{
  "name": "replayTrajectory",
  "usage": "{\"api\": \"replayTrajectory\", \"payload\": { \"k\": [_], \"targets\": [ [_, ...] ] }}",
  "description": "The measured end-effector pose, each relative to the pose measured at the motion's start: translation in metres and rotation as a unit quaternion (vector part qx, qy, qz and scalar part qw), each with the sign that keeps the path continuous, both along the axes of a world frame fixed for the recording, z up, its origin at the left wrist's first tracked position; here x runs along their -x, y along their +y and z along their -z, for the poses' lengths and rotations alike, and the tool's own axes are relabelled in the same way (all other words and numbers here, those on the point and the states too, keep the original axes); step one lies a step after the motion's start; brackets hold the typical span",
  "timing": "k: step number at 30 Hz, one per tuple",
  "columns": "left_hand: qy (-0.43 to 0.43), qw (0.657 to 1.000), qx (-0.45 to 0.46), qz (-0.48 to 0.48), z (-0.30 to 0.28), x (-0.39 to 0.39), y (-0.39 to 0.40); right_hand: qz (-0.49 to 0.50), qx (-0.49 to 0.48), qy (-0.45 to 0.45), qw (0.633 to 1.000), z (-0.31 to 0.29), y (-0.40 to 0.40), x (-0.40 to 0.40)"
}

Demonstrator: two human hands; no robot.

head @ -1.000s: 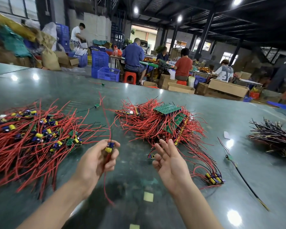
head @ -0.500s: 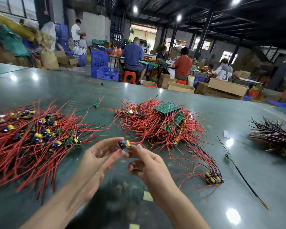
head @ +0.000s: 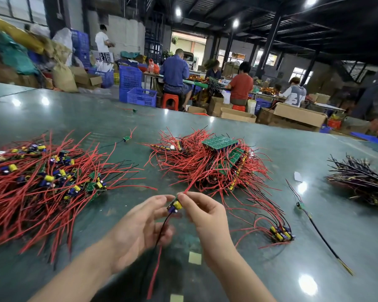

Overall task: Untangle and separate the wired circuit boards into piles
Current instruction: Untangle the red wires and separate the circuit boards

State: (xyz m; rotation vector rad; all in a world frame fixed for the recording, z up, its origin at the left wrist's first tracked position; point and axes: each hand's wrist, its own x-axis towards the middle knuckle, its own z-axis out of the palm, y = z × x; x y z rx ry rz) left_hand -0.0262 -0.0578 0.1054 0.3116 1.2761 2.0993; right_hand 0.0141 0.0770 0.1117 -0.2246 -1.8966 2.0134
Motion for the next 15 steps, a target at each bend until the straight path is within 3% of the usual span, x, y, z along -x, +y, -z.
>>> {"api": "replayTrajectory", "payload": {
  "k": [5, 8, 11, 15],
  "targets": [
    [0.106, 0.986, 0.125, -0.022, -0.001, -0.006, 0.003, 0.008, -0.031, 0.011, 0.999, -0.002, 0.000, -0.001],
    [0.179, 0.970, 0.161, -0.037, 0.000, -0.008, 0.005, -0.011, -0.126, 0.039, 0.991, -0.003, -0.002, -0.003],
    [0.199, 0.967, 0.150, -0.048, 0.000, -0.012, 0.006, 0.010, -0.225, 0.056, 0.973, -0.004, 0.000, -0.002],
    [0.180, 0.970, 0.156, -0.046, 0.000, -0.011, 0.007, 0.035, -0.165, 0.051, 0.984, -0.011, 0.003, -0.004]
  ]
}}
